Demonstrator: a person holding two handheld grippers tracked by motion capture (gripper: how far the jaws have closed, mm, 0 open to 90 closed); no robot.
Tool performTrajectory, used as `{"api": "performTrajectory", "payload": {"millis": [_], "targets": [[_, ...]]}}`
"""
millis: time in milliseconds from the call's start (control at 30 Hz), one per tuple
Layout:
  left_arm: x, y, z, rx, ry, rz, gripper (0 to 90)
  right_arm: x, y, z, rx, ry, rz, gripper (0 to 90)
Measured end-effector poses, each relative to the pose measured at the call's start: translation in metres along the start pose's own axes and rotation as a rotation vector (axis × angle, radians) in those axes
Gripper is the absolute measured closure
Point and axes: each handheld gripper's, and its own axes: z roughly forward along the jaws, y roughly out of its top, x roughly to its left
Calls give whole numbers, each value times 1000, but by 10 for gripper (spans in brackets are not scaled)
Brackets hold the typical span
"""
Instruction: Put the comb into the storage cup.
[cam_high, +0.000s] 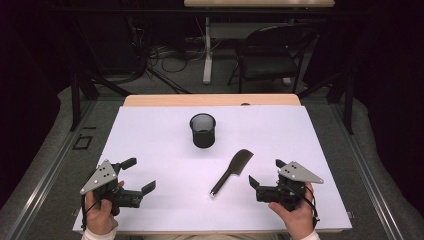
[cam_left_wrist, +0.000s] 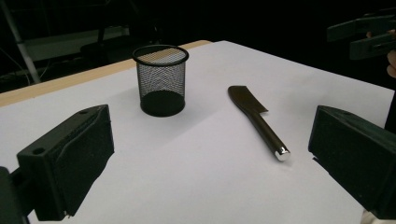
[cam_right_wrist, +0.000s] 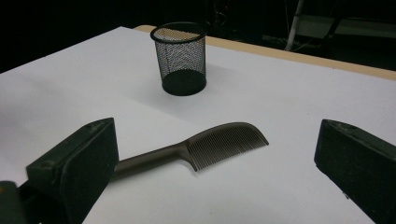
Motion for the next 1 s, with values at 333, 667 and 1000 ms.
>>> {"api": "performTrajectory", "payload": {"millis": [333,667,1000], "targets": [[-7,1,-1,5,0,-2,3,9,1,8,55,7,-5,39],[-8,1,-1,10,-10,-8,3,16,6,19,93,28,-44,151],[-8,2,0,16,-14,-5,3,21,12,33,139,70,-64,337]]}}
